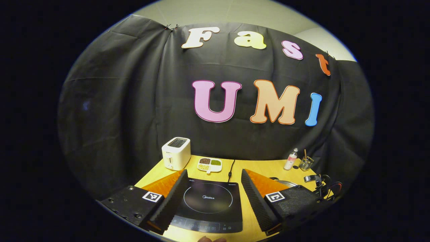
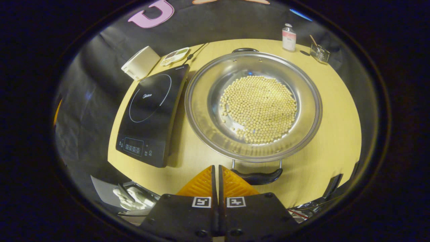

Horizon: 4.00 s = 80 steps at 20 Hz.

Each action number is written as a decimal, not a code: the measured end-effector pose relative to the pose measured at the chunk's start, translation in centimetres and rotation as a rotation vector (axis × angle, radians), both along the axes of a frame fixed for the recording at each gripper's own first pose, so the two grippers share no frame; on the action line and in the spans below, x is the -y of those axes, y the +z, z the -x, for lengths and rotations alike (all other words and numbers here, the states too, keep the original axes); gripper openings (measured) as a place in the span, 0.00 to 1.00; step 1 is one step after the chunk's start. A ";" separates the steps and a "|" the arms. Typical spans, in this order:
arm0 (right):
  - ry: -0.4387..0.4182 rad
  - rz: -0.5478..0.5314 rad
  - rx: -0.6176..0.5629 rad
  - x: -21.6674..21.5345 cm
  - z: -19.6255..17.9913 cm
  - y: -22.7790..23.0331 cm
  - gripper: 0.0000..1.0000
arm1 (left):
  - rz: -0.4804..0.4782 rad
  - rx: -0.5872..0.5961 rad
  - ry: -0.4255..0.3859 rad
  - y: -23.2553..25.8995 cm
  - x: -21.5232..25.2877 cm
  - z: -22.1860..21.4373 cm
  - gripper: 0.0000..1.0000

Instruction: First push the handle of the pot to place it horizontally, then grasp the pot with both hands and set it on the induction cooktop.

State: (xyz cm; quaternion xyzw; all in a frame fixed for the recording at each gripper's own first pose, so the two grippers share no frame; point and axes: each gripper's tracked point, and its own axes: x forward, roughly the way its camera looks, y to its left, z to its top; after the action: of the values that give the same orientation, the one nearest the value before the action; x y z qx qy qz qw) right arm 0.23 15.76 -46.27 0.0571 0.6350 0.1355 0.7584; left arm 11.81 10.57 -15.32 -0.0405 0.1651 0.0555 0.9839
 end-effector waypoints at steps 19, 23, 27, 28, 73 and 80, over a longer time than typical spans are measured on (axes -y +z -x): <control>-0.040 0.033 -0.023 8.4 -1.7 -1.9 0.01 | -0.022 -0.007 0.032 0.1 3.6 0.9 0.96; -0.049 0.025 -0.030 11.0 -2.7 -2.4 0.00 | -0.037 -0.008 0.053 0.2 5.2 1.0 0.96; -0.047 0.010 -0.031 13.4 -4.2 -2.9 0.00 | -0.064 -0.010 0.079 0.4 7.0 1.2 0.94; -0.049 0.003 -0.032 13.9 -4.7 -3.1 0.01 | -0.071 -0.013 0.086 0.4 7.4 1.3 0.96; -0.303 0.199 0.100 20.1 -16.3 -4.9 0.81 | 0.221 -0.694 -0.388 -27.2 15.7 -6.7 0.97; -0.289 0.136 0.025 19.2 -17.4 -8.0 0.74 | 0.193 -0.835 -0.367 -31.3 16.9 -7.0 0.95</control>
State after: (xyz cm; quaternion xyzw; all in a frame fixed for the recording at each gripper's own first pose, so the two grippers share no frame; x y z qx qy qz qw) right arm 17.65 -3.46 -54.27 0.0946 0.6183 -0.0179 0.7800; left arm 18.86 -6.35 -46.62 -0.0761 0.5559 -0.1238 0.8185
